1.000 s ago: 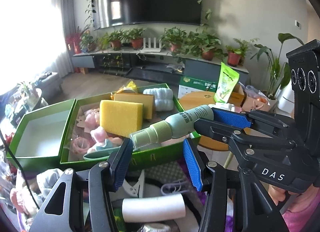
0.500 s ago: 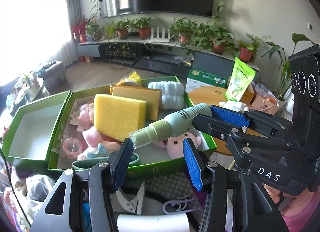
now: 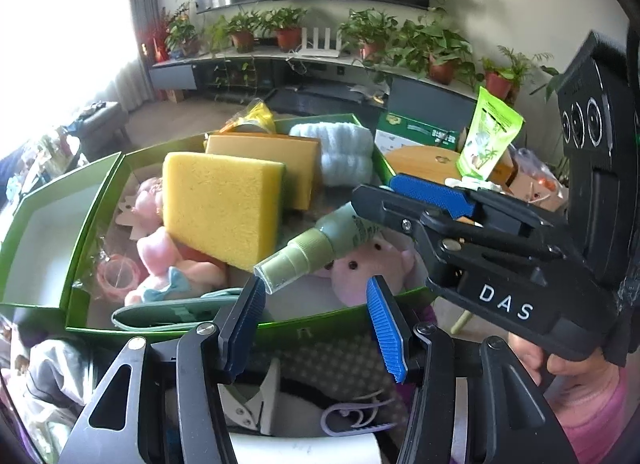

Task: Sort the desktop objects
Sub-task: 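Lower the bottle into the green box and open the right gripper, then move the right gripper back to the clear bag of small items on the pile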

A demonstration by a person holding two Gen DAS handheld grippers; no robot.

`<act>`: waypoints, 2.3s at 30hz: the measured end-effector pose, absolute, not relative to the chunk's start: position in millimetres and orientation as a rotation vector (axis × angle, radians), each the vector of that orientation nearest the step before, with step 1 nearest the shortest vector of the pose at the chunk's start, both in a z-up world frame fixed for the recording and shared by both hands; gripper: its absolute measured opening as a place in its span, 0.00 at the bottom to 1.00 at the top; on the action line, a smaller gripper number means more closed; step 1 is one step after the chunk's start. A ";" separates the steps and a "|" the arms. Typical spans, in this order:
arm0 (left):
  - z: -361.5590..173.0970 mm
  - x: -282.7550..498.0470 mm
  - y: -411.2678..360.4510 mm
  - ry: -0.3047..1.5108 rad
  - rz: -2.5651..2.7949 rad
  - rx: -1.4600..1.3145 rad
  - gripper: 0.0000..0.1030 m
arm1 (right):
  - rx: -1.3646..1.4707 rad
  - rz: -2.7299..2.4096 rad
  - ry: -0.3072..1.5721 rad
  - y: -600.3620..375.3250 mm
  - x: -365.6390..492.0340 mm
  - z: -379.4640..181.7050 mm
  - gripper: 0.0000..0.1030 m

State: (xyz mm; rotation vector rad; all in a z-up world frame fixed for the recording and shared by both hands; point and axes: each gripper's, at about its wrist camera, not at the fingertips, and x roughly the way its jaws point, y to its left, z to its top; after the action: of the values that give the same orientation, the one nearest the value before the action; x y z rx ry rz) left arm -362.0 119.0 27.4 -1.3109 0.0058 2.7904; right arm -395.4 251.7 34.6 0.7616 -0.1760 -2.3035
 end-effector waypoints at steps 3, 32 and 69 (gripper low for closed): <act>28.9 -360.1 117.8 0.006 2.796 -1.310 0.51 | 0.761 -2.298 -0.185 250.5 -394.5 32.4 0.38; 42.8 -351.3 104.3 -0.050 2.821 -1.286 0.52 | 0.744 -2.336 -0.213 240.2 -396.6 46.9 0.38; 134.5 -190.0 43.0 -0.135 2.926 -0.929 0.63 | 0.494 -2.324 -0.020 199.0 -186.3 165.4 0.40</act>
State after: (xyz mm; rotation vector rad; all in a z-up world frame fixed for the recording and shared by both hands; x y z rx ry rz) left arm -190.0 43.0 134.5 -0.9294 -0.1354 2.9256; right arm -186.3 199.0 165.4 0.4943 -0.0201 -2.3244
